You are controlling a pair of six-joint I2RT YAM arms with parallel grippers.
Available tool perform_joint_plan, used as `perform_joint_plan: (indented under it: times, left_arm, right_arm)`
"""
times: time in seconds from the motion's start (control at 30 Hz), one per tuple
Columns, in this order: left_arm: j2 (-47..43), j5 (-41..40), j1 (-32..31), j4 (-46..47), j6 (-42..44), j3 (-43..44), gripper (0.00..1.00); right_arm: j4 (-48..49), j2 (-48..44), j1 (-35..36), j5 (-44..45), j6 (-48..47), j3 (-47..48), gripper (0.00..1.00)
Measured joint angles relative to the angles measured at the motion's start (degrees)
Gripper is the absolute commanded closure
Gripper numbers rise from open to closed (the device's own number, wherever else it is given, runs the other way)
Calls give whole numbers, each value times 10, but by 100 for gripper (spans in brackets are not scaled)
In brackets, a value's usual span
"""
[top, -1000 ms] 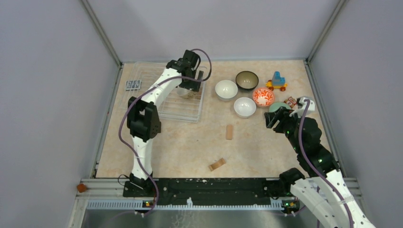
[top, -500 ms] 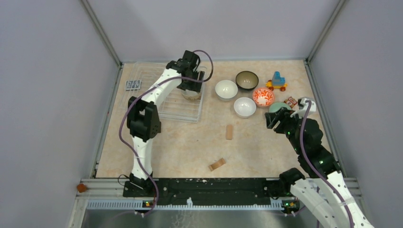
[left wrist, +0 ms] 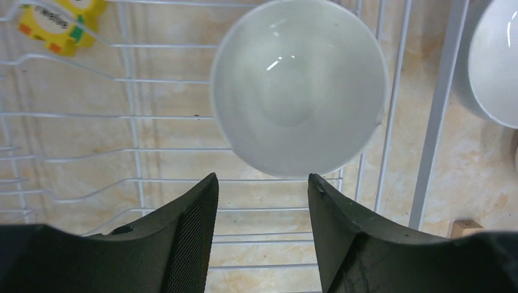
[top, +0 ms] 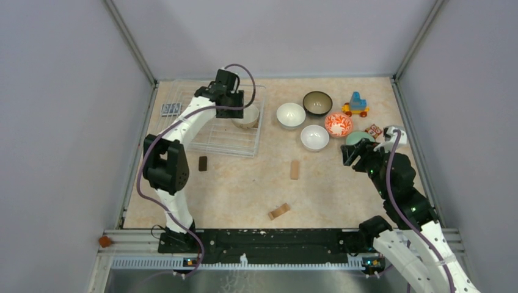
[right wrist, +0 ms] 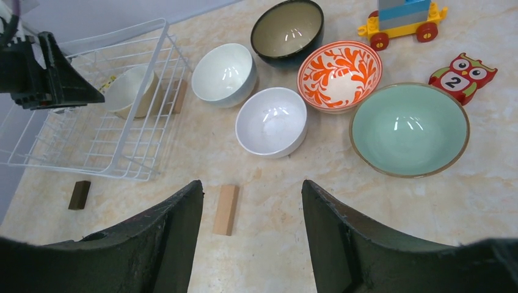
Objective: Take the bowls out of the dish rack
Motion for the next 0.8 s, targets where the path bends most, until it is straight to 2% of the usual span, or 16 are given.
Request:
perform_joint_plan:
  times: [0.13,0.23,0.43,0.8]
  left_arm:
    - [-35,-20,19,28,-18,-21,42]
    - [-37,-27,26,45,-33,-22,39]
    - [-22,-23,35,57,-63,-26,35]
    - [12,-14,40,71,-98,-52,39]
  right_arm:
    - [0,-1,0,0,0,0,40]
    - [0,-1,0,0,0,0,40]
    - [0,-1,0,0,0,0,40]
    - [2,-1,0,0,0,-3,40]
